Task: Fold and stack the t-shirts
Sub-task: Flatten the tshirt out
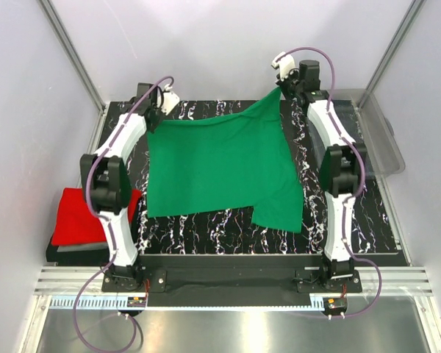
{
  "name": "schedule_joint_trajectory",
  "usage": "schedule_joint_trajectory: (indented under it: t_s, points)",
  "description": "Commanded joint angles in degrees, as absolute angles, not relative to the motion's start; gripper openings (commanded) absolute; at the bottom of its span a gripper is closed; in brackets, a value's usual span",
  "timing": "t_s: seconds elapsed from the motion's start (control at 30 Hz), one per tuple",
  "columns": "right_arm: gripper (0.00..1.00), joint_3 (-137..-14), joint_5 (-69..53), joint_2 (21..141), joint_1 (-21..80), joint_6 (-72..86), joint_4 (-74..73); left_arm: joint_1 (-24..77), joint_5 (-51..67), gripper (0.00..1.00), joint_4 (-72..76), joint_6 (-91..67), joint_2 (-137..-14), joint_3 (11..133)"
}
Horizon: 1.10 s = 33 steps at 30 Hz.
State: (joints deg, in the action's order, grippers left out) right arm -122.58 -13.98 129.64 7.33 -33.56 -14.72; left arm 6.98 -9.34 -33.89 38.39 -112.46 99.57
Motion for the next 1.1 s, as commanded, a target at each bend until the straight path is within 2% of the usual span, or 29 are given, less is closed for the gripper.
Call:
schedule_joint_trajectory:
  t_s: [0.0,0.17,0.33,0.47,0.8,1.07]
  points:
    - [0.00,-134.36,-11.25,135.42,7.03,-34.19,-12.56,5.89,-9.58,0.00,-30.59,39.11,-116.70,106.16]
    - [0.00,-146.66,-9.23,146.33,7.03,-32.26,-14.85,5.10,-10.19,0.00,-29.09,37.62,-123.99,111.08]
    - [0.00,-149.94,-7.91,150.46,7.12,-31.12,-14.77,5.10,-11.68,0.00,-27.25,37.71,-130.07,118.11]
    - [0.00,-151.00,-7.38,150.56,7.12,-29.27,-14.77,5.10,-13.01,0.00,-26.46,37.01,-132.98,122.69]
    - [0.00,-143.26,-7.47,141.60,7.12,-27.86,-14.59,5.19,-12.04,0.00,-25.05,35.33,-126.48,121.55]
    - [0.00,-149.22,-5.89,147.21,7.29,-29.00,-11.87,5.19,-13.97,0.00,-23.47,37.96,-129.02,123.22]
